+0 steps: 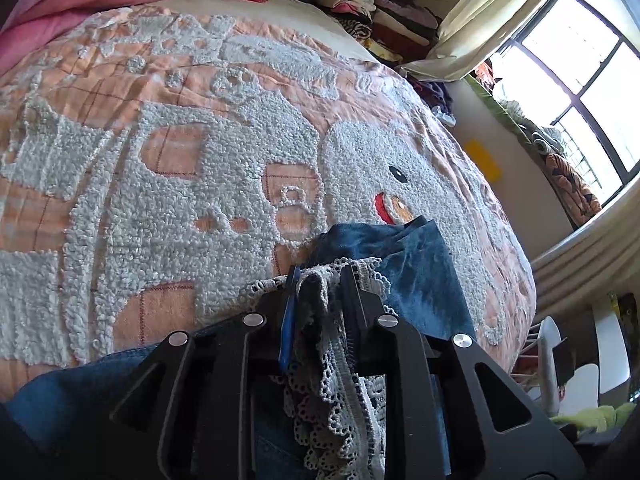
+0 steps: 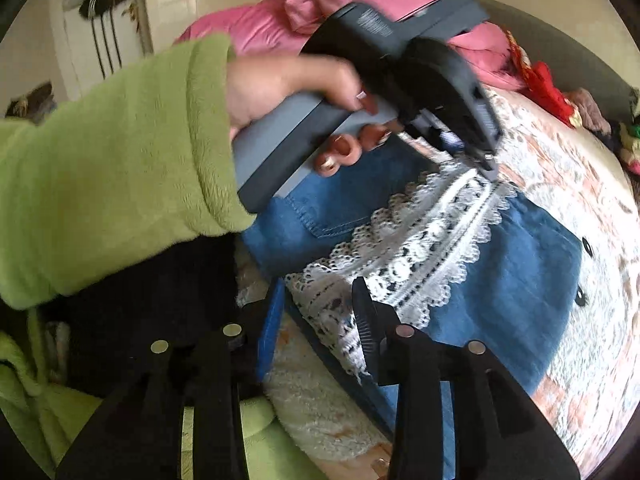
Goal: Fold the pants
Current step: 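Lift the held hems and carry them over the pants toward the waistband, then lay the lace hems on the pants and open both tools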
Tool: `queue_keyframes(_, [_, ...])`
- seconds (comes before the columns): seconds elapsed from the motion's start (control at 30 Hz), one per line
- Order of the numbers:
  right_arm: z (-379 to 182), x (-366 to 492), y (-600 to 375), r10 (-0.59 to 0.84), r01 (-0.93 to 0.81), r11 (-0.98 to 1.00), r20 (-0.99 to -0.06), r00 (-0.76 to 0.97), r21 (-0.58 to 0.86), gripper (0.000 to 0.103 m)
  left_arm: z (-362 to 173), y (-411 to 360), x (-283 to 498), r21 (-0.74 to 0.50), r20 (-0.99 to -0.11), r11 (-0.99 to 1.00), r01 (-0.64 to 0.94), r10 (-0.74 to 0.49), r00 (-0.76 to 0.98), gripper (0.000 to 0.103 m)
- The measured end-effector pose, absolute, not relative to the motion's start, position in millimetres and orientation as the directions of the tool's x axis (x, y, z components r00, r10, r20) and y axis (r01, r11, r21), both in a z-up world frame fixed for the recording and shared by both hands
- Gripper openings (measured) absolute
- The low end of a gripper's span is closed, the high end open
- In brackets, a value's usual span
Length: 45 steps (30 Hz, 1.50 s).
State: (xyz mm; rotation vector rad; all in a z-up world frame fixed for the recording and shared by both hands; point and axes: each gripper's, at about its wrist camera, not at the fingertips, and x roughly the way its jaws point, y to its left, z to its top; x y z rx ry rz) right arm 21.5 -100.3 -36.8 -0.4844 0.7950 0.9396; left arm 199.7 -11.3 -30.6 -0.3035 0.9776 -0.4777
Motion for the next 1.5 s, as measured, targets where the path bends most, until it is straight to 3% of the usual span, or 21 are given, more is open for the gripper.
queue_keyframes(0.3, [-55,20,-81,0.465,-0.851,0.515,-0.8,0.379,-0.104,0.032,-30,-13,197,-0.441,-0.721,0.86,0.258,-0.511,0.469,0.008])
queue_keyframes(0.4, [-51,38,-88,0.514,-0.847,0.531,-0.796,0.321,0.001,0.015,-24,-13,193,-0.49,-0.69,0.826,0.28,-0.563,0.455,0.005])
queue_keyframes(0.47, [-43,47,-103,0.562,-0.831,0.546,-0.782,0.269,0.106,0.014,-17,-11,188,-0.507,-0.665,0.808,0.299,-0.588,0.46,0.005])
queue_keyframes(0.6, [-36,47,-115,0.62,-0.829,0.531,-0.747,0.238,0.177,0.014,-17,-8,189,-0.489,-0.683,0.826,0.28,-0.562,0.466,0.005])
queue_keyframes(0.8, [-57,35,-98,0.596,-0.838,0.525,-0.767,0.237,0.15,0.025,-27,-9,193,-0.435,-0.733,0.865,0.248,-0.501,0.46,0.006])
queue_keyframes(1.1, [-18,31,-131,0.614,-0.81,0.576,-0.714,0.338,0.112,0.043,-21,1,191,-0.431,-0.715,0.875,0.222,-0.481,0.507,0.013])
queue_keyframes(1.3, [-14,54,-179,0.554,-0.719,0.688,-0.714,0.429,0.101,0.043,-4,5,181,-0.387,-0.684,0.895,0.22,-0.439,0.582,0.026])
queue_keyframes(1.5, [-23,56,-199,0.515,-0.672,0.734,-0.728,0.452,0.102,0.043,14,-6,147,-0.323,-0.644,0.9,0.293,-0.436,0.629,0.026])
